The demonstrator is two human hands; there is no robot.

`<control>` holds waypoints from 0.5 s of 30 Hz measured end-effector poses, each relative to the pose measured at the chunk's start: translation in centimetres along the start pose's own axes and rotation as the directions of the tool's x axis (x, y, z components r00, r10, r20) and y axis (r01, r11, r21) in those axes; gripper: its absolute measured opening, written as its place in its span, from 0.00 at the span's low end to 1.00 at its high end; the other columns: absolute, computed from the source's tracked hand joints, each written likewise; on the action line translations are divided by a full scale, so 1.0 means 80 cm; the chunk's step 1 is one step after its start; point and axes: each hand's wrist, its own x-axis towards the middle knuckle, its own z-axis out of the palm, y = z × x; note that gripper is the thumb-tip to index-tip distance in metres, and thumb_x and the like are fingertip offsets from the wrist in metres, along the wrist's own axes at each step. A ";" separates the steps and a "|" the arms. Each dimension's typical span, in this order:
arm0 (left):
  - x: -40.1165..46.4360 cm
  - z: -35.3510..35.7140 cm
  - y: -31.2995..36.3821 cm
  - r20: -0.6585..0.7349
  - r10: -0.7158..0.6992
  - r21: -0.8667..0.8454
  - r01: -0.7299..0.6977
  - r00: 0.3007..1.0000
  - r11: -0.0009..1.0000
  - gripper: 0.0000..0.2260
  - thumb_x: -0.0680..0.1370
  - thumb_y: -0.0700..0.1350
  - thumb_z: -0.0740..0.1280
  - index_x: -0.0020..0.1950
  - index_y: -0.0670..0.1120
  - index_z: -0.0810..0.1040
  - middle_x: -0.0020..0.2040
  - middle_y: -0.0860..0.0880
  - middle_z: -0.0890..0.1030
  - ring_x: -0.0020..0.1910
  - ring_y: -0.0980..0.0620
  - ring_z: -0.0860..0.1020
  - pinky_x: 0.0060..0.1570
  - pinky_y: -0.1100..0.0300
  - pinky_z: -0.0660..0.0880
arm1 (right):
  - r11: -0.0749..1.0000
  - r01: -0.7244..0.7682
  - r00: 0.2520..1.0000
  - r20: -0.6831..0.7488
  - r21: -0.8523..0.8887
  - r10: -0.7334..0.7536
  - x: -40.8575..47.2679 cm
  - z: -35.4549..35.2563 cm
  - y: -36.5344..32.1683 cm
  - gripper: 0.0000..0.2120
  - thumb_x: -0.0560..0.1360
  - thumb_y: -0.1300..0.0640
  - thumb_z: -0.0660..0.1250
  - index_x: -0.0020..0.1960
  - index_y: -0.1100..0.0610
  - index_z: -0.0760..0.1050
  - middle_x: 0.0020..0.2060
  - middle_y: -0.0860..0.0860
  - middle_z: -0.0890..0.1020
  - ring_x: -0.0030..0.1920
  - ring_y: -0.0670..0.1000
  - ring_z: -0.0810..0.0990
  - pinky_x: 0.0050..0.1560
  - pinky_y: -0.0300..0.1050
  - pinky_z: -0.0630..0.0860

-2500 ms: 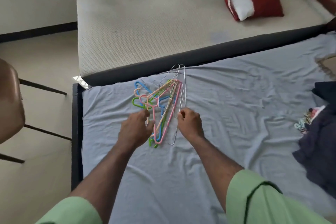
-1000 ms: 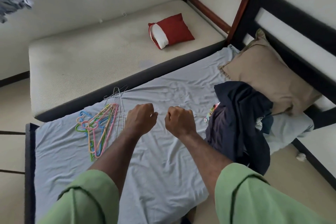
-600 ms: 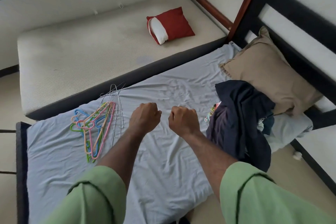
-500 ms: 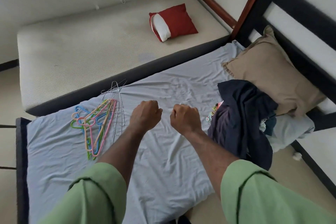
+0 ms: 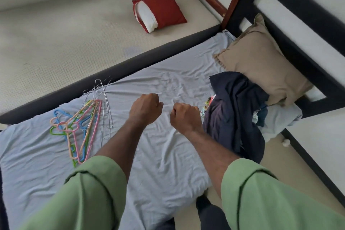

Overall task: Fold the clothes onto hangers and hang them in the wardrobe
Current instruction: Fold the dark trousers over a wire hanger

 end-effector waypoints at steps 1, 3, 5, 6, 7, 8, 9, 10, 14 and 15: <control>0.003 0.004 0.012 0.005 0.007 0.000 -0.007 1.000 1.000 0.11 0.80 0.50 0.64 0.44 0.44 0.79 0.42 0.46 0.80 0.41 0.43 0.75 0.38 0.54 0.69 | 1.000 -0.013 1.000 0.000 0.004 0.013 0.001 -0.003 0.010 0.08 0.77 0.57 0.62 0.44 0.58 0.78 0.40 0.55 0.83 0.40 0.61 0.82 0.48 0.52 0.71; 0.013 0.017 0.037 0.023 0.021 -0.010 -0.020 1.000 1.000 0.11 0.80 0.49 0.64 0.45 0.44 0.79 0.42 0.47 0.80 0.42 0.44 0.76 0.38 0.55 0.69 | 0.999 -0.041 0.999 -0.007 0.016 0.041 0.003 -0.010 0.036 0.08 0.77 0.57 0.62 0.45 0.59 0.78 0.40 0.55 0.83 0.40 0.61 0.82 0.48 0.53 0.73; 0.023 0.036 0.064 0.053 0.038 -0.032 -0.037 0.998 0.999 0.10 0.80 0.49 0.64 0.44 0.44 0.79 0.42 0.47 0.80 0.43 0.44 0.77 0.38 0.55 0.70 | 0.998 -0.068 0.998 -0.016 0.011 0.068 0.003 -0.014 0.067 0.08 0.76 0.56 0.63 0.44 0.59 0.78 0.39 0.55 0.83 0.39 0.60 0.82 0.46 0.53 0.76; 0.029 0.048 0.081 0.071 0.050 -0.044 -0.047 0.996 0.998 0.10 0.80 0.49 0.64 0.44 0.44 0.78 0.42 0.47 0.81 0.44 0.43 0.78 0.38 0.55 0.70 | 0.996 -0.085 0.996 -0.022 0.007 0.085 0.002 -0.015 0.086 0.08 0.76 0.56 0.63 0.43 0.58 0.78 0.38 0.55 0.83 0.38 0.60 0.82 0.44 0.52 0.76; 0.035 0.061 0.101 0.087 0.061 -0.058 -0.056 0.994 0.997 0.10 0.79 0.49 0.64 0.43 0.45 0.78 0.43 0.47 0.81 0.45 0.42 0.79 0.39 0.55 0.71 | 0.994 -0.105 0.994 -0.025 0.004 0.105 0.002 -0.016 0.108 0.08 0.76 0.55 0.63 0.43 0.58 0.78 0.38 0.54 0.83 0.38 0.60 0.82 0.43 0.52 0.75; 0.041 0.075 0.121 0.104 0.068 -0.067 -0.061 0.992 0.996 0.10 0.79 0.48 0.63 0.44 0.45 0.78 0.43 0.46 0.82 0.46 0.41 0.79 0.40 0.55 0.72 | 0.992 -0.126 0.992 -0.026 0.000 0.126 0.001 -0.017 0.132 0.08 0.76 0.55 0.63 0.43 0.57 0.78 0.37 0.54 0.83 0.37 0.60 0.82 0.42 0.51 0.74; 0.045 0.086 0.140 0.121 0.076 -0.071 -0.068 0.990 0.995 0.10 0.79 0.48 0.63 0.44 0.44 0.79 0.44 0.45 0.82 0.47 0.41 0.79 0.41 0.54 0.73 | 0.989 -0.146 0.989 -0.026 -0.006 0.146 0.001 -0.017 0.154 0.08 0.76 0.55 0.62 0.43 0.57 0.78 0.37 0.53 0.83 0.37 0.59 0.81 0.41 0.50 0.73; 0.050 0.101 0.161 0.140 0.088 -0.074 -0.078 0.986 0.994 0.10 0.79 0.48 0.64 0.45 0.43 0.79 0.46 0.44 0.82 0.48 0.40 0.79 0.42 0.54 0.74 | 0.986 -0.169 0.985 -0.022 -0.010 0.169 0.001 -0.017 0.180 0.09 0.77 0.54 0.62 0.43 0.57 0.77 0.37 0.53 0.83 0.37 0.59 0.81 0.40 0.49 0.71; 0.078 0.150 0.234 0.181 0.112 -0.090 -0.097 0.977 0.991 0.10 0.79 0.48 0.64 0.47 0.43 0.80 0.48 0.41 0.83 0.51 0.36 0.79 0.49 0.47 0.79 | 0.955 -0.294 0.956 -0.018 0.042 0.294 0.003 -0.026 0.283 0.12 0.77 0.53 0.58 0.41 0.56 0.76 0.36 0.54 0.82 0.38 0.60 0.82 0.40 0.49 0.72; 0.087 0.163 0.252 0.195 0.113 -0.093 -0.097 0.974 0.991 0.10 0.79 0.47 0.64 0.47 0.42 0.80 0.47 0.41 0.83 0.51 0.36 0.79 0.49 0.47 0.79 | 0.945 -0.324 0.946 -0.001 0.041 0.325 0.006 -0.028 0.312 0.11 0.78 0.53 0.59 0.42 0.56 0.77 0.38 0.54 0.83 0.40 0.60 0.82 0.41 0.50 0.75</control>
